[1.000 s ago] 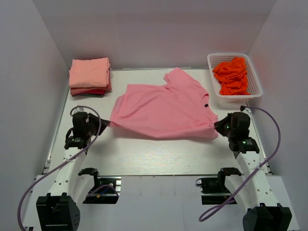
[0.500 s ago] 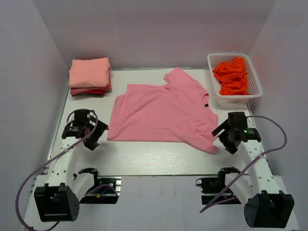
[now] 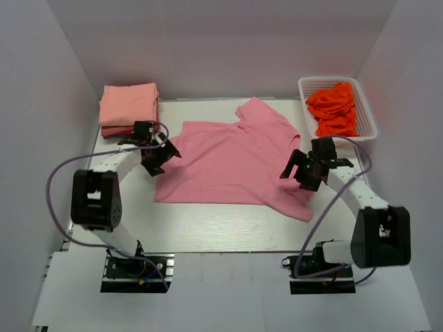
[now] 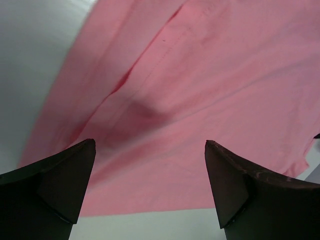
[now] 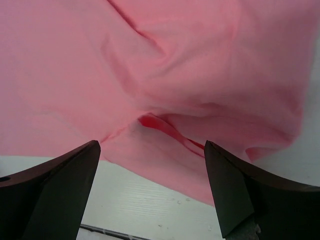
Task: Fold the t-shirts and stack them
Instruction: Flatten out the tshirt
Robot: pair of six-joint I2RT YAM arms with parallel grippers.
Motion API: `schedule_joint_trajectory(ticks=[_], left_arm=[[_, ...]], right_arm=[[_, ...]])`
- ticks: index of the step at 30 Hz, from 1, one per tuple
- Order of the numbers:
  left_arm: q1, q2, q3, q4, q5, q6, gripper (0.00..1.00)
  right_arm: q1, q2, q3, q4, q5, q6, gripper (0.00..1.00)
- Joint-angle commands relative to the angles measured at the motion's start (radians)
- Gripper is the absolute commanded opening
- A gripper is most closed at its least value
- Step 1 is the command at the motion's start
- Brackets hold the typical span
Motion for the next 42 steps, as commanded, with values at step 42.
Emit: schedule_joint_trajectory(ticks=[42], left_arm=[[-0.079, 0.581, 0.929, -0.232, -0.211, 0.258, 0.81]], right_arm=[[0.113, 0.23, 0.356, -0.023, 0.116, -0.248, 0.9]])
